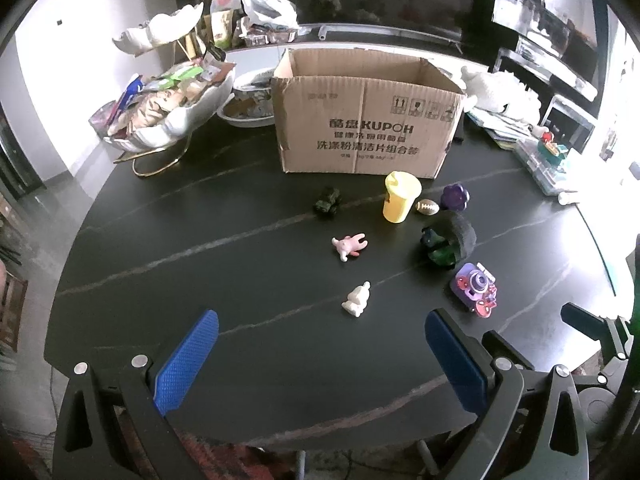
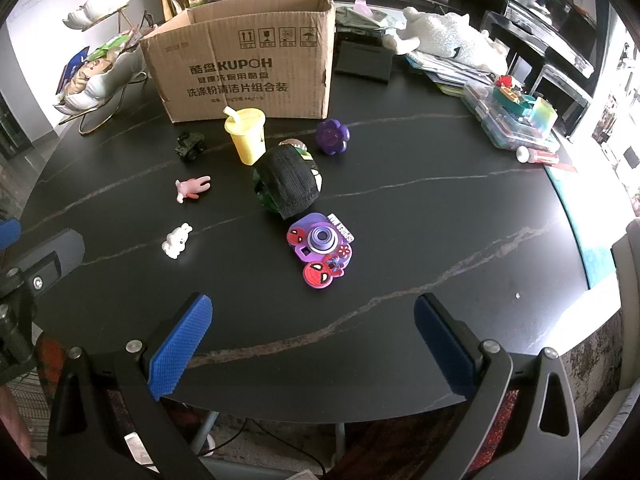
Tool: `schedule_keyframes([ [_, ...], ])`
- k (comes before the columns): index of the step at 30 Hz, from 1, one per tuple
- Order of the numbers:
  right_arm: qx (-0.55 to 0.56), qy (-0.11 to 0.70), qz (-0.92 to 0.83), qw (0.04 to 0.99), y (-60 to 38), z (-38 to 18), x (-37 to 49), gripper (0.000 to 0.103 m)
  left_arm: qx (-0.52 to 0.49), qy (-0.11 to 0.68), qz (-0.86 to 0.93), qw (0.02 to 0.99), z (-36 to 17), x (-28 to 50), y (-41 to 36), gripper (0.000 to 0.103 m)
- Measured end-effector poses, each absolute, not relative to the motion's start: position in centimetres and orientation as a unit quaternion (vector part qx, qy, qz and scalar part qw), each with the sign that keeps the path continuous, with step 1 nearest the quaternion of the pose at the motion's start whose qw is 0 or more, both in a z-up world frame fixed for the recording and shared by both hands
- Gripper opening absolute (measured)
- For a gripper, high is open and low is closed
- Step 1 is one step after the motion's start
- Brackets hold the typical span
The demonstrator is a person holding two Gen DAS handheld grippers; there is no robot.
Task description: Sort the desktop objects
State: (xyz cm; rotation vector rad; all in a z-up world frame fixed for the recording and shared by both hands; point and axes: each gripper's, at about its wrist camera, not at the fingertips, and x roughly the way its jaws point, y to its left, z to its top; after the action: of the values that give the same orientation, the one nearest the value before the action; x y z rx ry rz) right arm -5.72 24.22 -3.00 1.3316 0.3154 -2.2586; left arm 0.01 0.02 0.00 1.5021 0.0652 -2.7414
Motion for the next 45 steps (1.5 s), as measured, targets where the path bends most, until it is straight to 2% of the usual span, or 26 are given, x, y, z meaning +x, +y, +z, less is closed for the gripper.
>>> schedule_keyframes([
  [14,0.488,0.110,-0.832,0.242,24.33,-3.13,-5.75,0.100,0.469,0.048,-0.881,-0.027,0.40,-0.01,-0.12,0.102],
  [45,0.489,0.113,-0.829,0.244,24.02,-3.15,-5.83,0.100,0.481,0.024,-0.876,-0.012,-0.20,-0.15,-0.10,0.102],
])
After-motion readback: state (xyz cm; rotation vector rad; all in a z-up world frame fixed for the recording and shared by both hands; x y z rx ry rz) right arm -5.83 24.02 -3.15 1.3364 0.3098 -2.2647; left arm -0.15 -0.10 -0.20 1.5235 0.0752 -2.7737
